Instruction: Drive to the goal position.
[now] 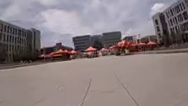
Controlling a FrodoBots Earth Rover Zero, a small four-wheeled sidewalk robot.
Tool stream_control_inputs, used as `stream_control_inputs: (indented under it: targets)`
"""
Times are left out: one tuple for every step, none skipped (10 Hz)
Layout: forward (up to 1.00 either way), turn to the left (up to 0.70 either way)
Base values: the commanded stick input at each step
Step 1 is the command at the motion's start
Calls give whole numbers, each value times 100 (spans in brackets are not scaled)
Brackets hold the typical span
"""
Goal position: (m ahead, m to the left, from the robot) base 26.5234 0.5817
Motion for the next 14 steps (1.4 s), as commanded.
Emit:
stream_control_inputs:
  targets:
    - [85, -3]
    - [85, -2]
    - [85, -2]
    - [85, -2]
    - [85, -2]
    - [85, -2]
    - [85, -2]
    - [85, -2]
    - [85, -2]
    - [85, -2]
    - [85, -2]
    - [85, -2]
    - [85, -2]
    - [85, -2]
